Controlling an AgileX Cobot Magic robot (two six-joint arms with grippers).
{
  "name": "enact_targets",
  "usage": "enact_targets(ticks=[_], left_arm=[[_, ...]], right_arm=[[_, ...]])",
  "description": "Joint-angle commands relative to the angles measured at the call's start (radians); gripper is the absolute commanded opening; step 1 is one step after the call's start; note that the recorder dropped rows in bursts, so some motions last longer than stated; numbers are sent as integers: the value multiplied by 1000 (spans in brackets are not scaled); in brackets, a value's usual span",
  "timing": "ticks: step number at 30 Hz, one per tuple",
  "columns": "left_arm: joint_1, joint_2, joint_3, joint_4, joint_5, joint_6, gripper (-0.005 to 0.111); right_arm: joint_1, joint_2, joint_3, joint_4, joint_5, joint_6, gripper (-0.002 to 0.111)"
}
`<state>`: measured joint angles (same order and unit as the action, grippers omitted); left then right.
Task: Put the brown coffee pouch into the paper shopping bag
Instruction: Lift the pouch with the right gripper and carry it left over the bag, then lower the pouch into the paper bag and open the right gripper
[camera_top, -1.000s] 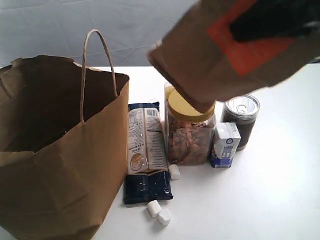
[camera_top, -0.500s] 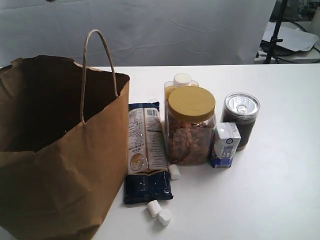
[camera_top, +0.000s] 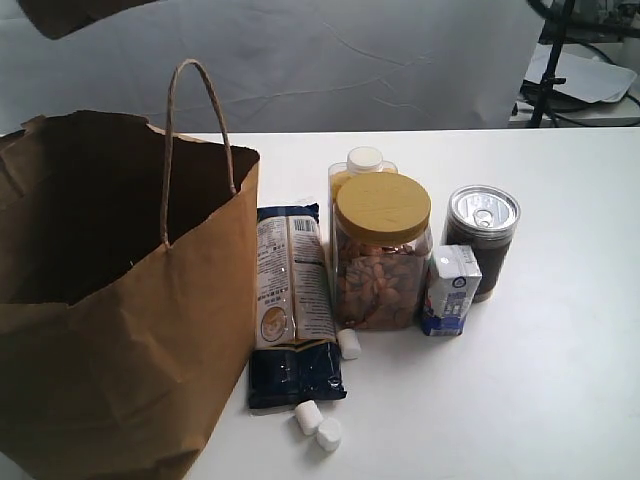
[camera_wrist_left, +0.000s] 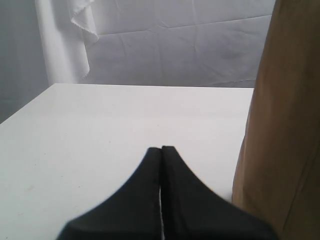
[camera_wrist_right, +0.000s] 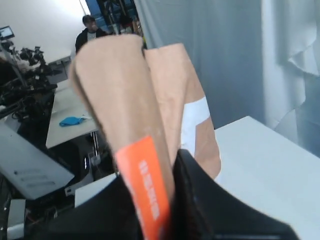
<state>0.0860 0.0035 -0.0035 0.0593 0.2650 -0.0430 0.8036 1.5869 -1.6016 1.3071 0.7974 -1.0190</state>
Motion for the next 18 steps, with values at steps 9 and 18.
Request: enact_targets(ticks=[9,18], left_arm=[[3,-3,4,5,-5,-3,0],[3,-3,4,5,-5,-3,0]], right_arm=[[148,71,-76,-481,84,324,0],[153,93,-76,-517,135,348,0]])
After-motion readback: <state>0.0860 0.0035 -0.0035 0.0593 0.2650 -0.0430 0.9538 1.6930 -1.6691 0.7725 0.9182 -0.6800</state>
